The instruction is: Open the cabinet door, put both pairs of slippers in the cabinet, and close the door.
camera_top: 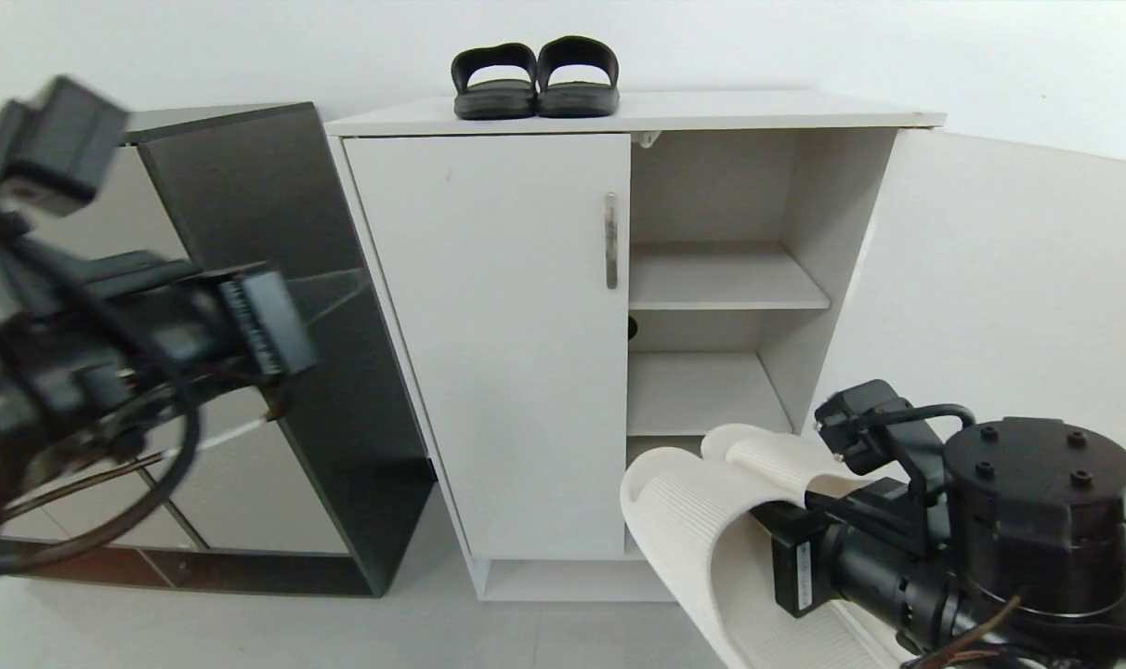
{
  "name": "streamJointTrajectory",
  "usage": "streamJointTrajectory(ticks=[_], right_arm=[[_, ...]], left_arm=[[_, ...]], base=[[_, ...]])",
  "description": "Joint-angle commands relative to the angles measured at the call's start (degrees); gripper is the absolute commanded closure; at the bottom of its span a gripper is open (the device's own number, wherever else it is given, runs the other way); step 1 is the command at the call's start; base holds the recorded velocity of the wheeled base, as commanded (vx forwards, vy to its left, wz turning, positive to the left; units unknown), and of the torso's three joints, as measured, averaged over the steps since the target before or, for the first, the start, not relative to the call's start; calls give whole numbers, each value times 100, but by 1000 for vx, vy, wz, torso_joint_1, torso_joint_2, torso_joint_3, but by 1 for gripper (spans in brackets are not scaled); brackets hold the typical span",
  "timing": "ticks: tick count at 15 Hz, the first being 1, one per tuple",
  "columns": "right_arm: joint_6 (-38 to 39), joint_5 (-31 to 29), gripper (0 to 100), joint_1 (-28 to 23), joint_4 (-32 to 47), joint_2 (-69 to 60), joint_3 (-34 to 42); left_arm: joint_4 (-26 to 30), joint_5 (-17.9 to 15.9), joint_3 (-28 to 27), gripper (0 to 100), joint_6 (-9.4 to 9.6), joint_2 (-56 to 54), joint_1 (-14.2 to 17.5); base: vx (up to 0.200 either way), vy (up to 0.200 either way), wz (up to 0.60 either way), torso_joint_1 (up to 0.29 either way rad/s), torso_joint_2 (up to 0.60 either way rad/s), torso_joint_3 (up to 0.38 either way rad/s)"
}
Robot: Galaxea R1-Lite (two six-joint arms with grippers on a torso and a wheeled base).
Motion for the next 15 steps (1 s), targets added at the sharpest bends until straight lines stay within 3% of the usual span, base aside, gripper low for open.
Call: streamJointTrajectory(ticks=[1, 5, 6, 7, 8, 10, 11, 12, 14, 15], right_arm=[[-1, -174, 100, -51, -5, 386, -236], [8, -183, 100, -77, -5, 614, -263], [8, -183, 100, -86, -5, 632, -254], [8, -183, 100, -95, -5, 640, -228], [8, -183, 100, -103, -5, 640, -219], [17, -174, 100, -112, -14, 720, -228], [17, -174, 100, -112, -31, 755, -236], [17, -174, 100, -112, -84, 763, -219], [17, -165, 100, -103, -128, 763, -219], [8, -174, 100, -95, -154, 746, -210]], left_arm=[[557, 1153, 1579, 100, 89, -2239, 1551], [566, 1276, 3802, 100, 353, -4006, 2993], [575, 1258, 4163, 100, 449, -4401, 3142], [566, 1197, 4488, 100, 643, -4735, 3116], [715, 915, 4558, 100, 713, -5095, 3054], [1744, -218, 4549, 100, 819, -6168, 2931], [2025, -579, 4444, 100, 827, -6537, 2922], [1990, -684, 4444, 100, 880, -6695, 2966], [1884, -755, 4549, 100, 1407, -6695, 2966], [1963, -1326, 4549, 100, 1680, -6686, 2966]], base=[[0, 0, 0, 0, 0, 0], [0, 0, 0, 0, 0, 0], [0, 0, 0, 0, 0, 0], [0, 0, 0, 0, 0, 0], [0, 0, 0, 0, 0, 0], [0, 0, 0, 0, 0, 0], [0, 0, 0, 0, 0, 0], [0, 0, 0, 0, 0, 0], [0, 0, 0, 0, 0, 0], [0, 0, 0, 0, 0, 0]])
